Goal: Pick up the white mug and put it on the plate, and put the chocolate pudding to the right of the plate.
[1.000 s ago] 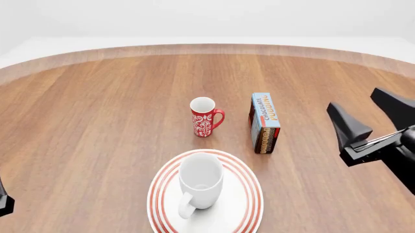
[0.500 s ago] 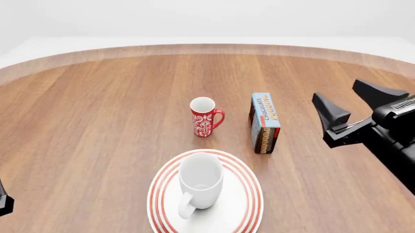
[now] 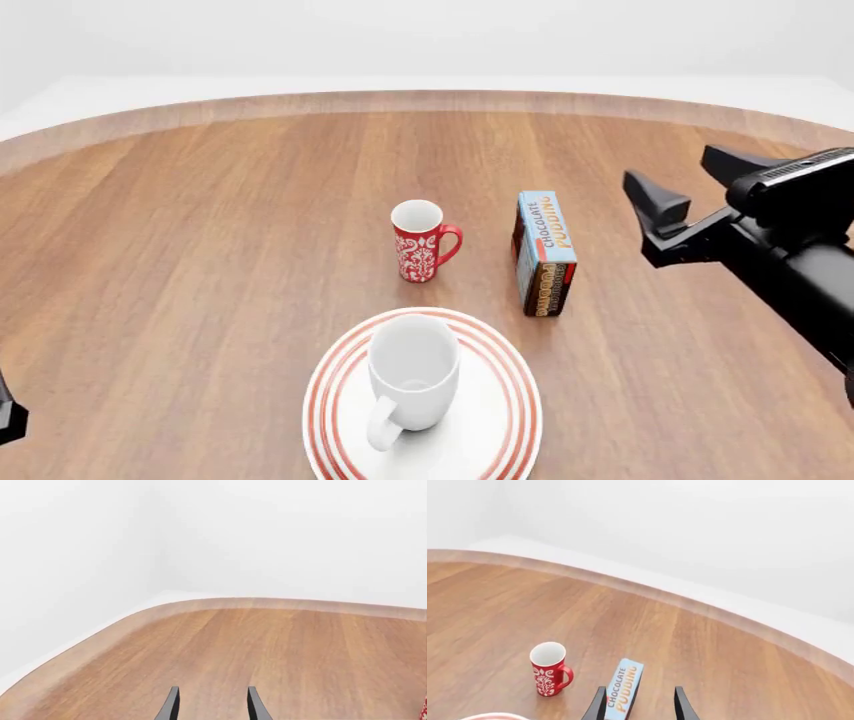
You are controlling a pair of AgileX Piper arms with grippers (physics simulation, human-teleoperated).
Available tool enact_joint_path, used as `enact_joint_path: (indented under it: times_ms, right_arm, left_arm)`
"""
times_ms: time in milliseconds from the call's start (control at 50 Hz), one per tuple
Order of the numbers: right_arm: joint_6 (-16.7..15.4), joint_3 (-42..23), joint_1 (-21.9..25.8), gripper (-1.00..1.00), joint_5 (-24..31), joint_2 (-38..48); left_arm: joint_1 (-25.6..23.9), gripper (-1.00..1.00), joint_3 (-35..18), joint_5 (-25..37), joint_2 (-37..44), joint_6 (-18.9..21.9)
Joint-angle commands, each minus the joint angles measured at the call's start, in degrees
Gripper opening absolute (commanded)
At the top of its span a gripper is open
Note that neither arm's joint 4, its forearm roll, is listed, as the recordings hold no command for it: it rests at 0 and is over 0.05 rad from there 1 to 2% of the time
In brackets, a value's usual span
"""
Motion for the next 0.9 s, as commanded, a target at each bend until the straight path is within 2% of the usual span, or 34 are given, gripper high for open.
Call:
enact_joint_path:
  times_ms: [20, 900]
  right_arm:
    - [-0.1, -2.8, 0.2, 1.0, 1.0, 3.1]
    - [-0.2, -9.7, 3.2, 1.0, 2.6, 14.5]
  left_arm:
    - [0.0, 1.0, 0.0, 0.0, 0.0, -0.2]
    - [0.3, 1.0, 0.0, -0.3, 0.0, -1.1]
